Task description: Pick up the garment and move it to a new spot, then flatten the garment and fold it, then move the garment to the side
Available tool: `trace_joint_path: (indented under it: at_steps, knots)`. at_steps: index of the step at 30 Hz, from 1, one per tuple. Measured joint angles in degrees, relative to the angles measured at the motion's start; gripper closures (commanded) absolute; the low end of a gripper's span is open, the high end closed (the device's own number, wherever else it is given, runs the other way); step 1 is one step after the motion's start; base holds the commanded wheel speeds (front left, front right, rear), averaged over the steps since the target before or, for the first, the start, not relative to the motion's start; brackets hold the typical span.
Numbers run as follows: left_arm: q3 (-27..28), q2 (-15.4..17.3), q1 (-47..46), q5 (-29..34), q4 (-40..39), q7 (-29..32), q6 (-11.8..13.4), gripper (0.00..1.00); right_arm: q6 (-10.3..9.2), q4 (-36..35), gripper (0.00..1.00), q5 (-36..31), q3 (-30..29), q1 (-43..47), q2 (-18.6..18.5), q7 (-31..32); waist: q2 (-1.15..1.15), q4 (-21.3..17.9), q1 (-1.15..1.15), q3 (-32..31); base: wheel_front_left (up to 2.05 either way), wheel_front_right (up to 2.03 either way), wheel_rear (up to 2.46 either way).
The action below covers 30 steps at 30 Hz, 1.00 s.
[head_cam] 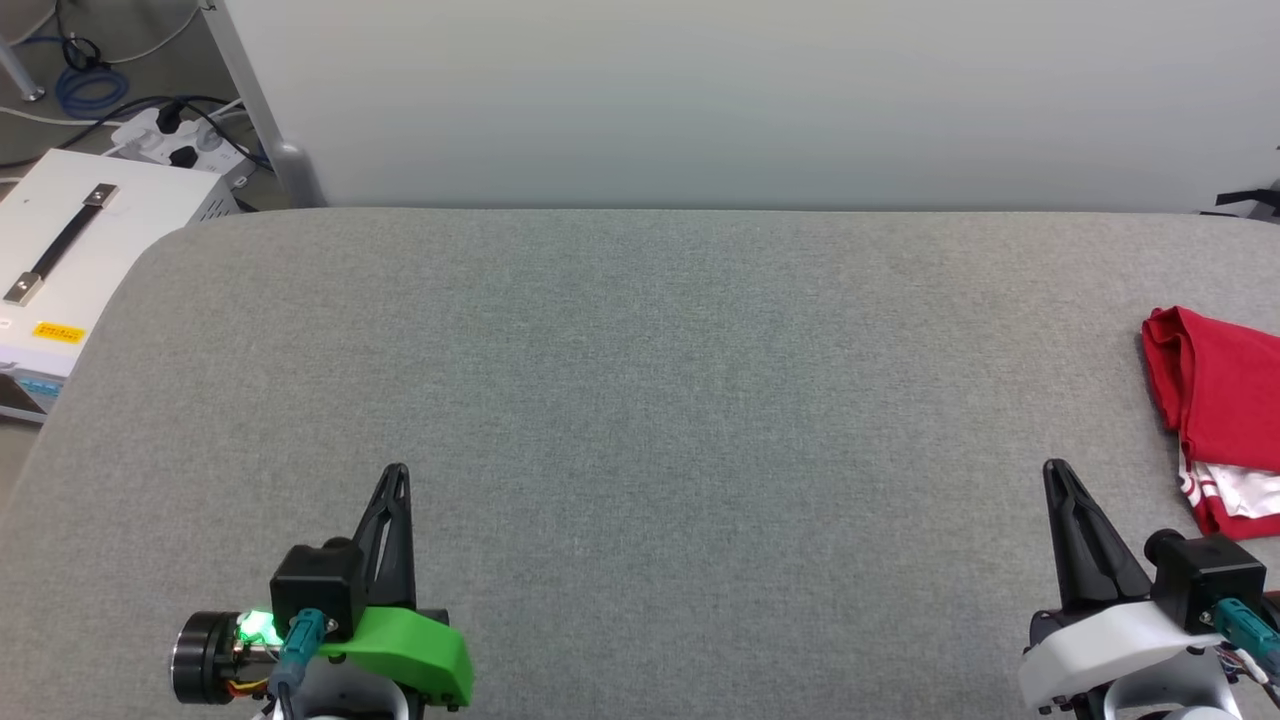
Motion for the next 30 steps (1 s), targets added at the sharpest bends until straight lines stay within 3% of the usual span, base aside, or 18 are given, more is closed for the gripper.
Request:
trace_joint_path:
  at_steps: [30]
  knots:
    - [1.23, -0.22, -0.86, 0.53, 0.05, 3.59, -0.23, 1.0, 0.0, 1.04, 1.0, -2.54, 0.82, -1.75, 0.33, 3.5, 0.0, -1.07, 0.0, -0.84, 0.0, 0.0, 0.0]
